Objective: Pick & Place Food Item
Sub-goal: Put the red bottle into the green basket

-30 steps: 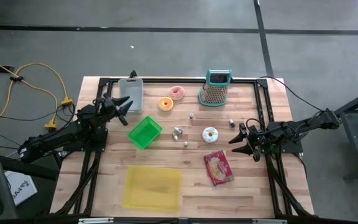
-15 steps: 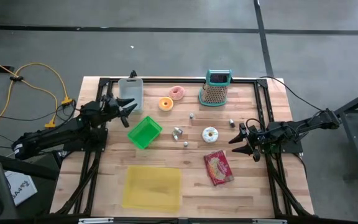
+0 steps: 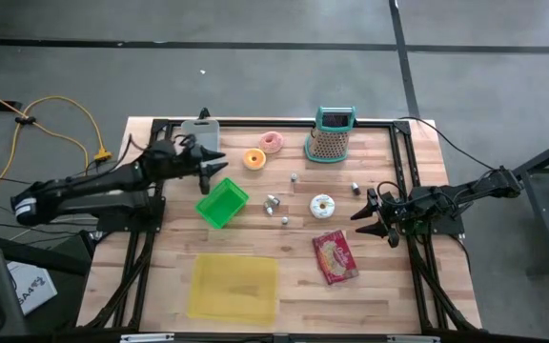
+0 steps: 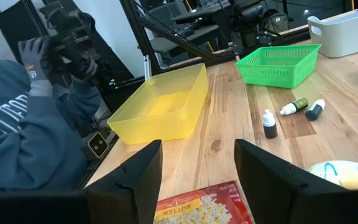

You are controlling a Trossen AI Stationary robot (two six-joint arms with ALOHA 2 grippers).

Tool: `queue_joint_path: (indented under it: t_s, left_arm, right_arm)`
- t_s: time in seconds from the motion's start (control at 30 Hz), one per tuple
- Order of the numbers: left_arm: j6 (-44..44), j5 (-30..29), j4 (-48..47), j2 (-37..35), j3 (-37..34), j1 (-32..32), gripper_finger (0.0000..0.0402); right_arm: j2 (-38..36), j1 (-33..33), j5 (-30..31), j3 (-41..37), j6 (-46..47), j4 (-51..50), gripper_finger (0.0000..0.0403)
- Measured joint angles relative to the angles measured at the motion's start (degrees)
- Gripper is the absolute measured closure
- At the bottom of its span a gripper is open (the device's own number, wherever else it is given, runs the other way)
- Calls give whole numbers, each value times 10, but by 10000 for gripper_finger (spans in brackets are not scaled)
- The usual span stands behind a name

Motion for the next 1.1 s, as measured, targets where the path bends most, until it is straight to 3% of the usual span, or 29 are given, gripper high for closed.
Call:
queue_joint_path:
  t_s: [0.23,0.7,1.1]
  left_arm:
    - [12,51,-17,89,63,-10,265]
    - [66,37,-103,248,217,-120,265]
    - [60,16,-112,359,284,-175,265]
  right_arm:
    - [0,0,0,0,0,0,215]
    - [0,0,0,0,0,0,215]
    - [0,0,0,0,0,0,215]
